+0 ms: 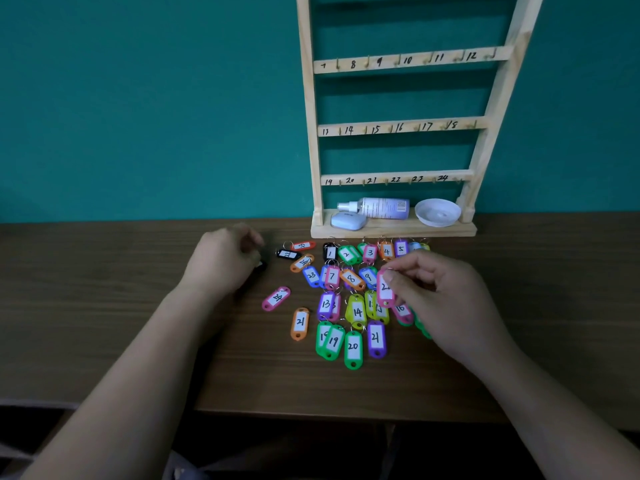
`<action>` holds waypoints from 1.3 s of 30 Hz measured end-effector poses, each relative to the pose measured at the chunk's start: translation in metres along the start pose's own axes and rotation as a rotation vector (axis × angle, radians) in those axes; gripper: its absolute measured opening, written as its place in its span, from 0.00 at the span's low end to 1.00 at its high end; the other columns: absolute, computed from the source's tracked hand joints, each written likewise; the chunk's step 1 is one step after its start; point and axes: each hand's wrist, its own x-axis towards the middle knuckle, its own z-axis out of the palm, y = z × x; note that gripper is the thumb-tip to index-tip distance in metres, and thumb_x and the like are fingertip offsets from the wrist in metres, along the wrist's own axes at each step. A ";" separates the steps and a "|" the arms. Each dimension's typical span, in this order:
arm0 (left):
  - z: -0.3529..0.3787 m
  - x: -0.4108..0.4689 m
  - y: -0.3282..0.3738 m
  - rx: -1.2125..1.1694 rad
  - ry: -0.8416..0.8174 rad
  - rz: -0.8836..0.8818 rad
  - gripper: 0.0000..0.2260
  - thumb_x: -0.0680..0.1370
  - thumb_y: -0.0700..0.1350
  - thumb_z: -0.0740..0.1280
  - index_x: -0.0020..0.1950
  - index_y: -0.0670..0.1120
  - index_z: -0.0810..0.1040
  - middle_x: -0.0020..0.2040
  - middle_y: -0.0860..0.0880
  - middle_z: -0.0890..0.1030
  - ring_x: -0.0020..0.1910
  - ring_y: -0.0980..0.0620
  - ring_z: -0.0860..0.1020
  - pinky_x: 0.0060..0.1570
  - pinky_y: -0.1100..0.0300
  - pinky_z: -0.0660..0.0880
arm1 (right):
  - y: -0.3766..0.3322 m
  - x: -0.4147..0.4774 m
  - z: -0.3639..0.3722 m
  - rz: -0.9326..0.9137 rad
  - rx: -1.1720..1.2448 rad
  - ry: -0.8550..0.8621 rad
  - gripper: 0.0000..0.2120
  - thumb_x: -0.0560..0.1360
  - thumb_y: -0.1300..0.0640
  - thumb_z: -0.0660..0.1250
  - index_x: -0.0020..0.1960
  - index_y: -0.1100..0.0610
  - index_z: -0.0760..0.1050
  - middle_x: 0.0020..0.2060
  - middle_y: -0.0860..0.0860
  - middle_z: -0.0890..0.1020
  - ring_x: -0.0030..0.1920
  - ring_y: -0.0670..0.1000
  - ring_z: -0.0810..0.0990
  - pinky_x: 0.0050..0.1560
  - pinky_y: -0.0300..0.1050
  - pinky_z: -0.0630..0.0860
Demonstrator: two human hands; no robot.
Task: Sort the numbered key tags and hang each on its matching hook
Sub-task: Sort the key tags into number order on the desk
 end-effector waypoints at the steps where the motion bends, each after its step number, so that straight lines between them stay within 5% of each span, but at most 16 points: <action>1: 0.000 0.001 -0.002 -0.022 0.017 -0.008 0.06 0.78 0.43 0.71 0.52 0.54 0.83 0.49 0.54 0.84 0.51 0.51 0.82 0.53 0.58 0.77 | 0.000 0.001 -0.001 0.008 0.004 -0.026 0.03 0.81 0.52 0.74 0.51 0.43 0.85 0.40 0.40 0.88 0.40 0.42 0.87 0.40 0.37 0.81; 9: 0.008 0.012 -0.018 0.005 -0.048 -0.191 0.08 0.82 0.45 0.68 0.60 0.52 0.82 0.61 0.46 0.81 0.61 0.43 0.79 0.56 0.56 0.72 | 0.001 0.003 -0.019 0.101 -0.023 -0.237 0.08 0.77 0.58 0.78 0.44 0.45 0.84 0.38 0.49 0.87 0.37 0.50 0.87 0.35 0.43 0.81; 14: 0.001 0.014 -0.023 -0.034 -0.097 -0.264 0.04 0.80 0.53 0.72 0.48 0.56 0.80 0.51 0.50 0.83 0.48 0.50 0.76 0.48 0.58 0.69 | 0.001 0.001 -0.025 0.137 -0.049 -0.322 0.09 0.76 0.58 0.79 0.44 0.44 0.84 0.38 0.50 0.88 0.36 0.53 0.87 0.36 0.46 0.83; 17: -0.001 0.012 -0.023 0.018 -0.115 -0.265 0.10 0.77 0.59 0.75 0.50 0.55 0.82 0.49 0.52 0.80 0.50 0.49 0.76 0.48 0.56 0.70 | 0.001 0.000 -0.026 0.148 -0.091 -0.335 0.07 0.76 0.58 0.79 0.45 0.47 0.84 0.38 0.49 0.87 0.35 0.52 0.87 0.36 0.46 0.83; 23: -0.002 0.009 -0.023 0.040 -0.110 -0.293 0.10 0.76 0.56 0.78 0.50 0.53 0.83 0.51 0.49 0.83 0.53 0.45 0.79 0.48 0.56 0.71 | 0.000 0.000 -0.027 0.170 -0.142 -0.382 0.06 0.76 0.56 0.79 0.46 0.48 0.84 0.38 0.49 0.88 0.35 0.52 0.87 0.35 0.42 0.83; 33: -0.011 -0.002 -0.010 -0.183 -0.062 -0.225 0.06 0.77 0.50 0.76 0.41 0.52 0.85 0.39 0.56 0.85 0.45 0.54 0.81 0.45 0.56 0.77 | -0.002 0.001 -0.030 0.173 -0.339 -0.377 0.07 0.73 0.48 0.81 0.46 0.43 0.83 0.41 0.36 0.85 0.40 0.38 0.84 0.40 0.40 0.75; 39: -0.028 -0.023 0.022 -0.357 -0.120 -0.049 0.05 0.76 0.52 0.79 0.46 0.55 0.85 0.42 0.56 0.86 0.46 0.55 0.83 0.49 0.53 0.77 | -0.004 0.000 -0.028 0.088 -0.248 -0.246 0.05 0.77 0.51 0.77 0.44 0.45 0.84 0.37 0.41 0.87 0.38 0.41 0.85 0.42 0.46 0.78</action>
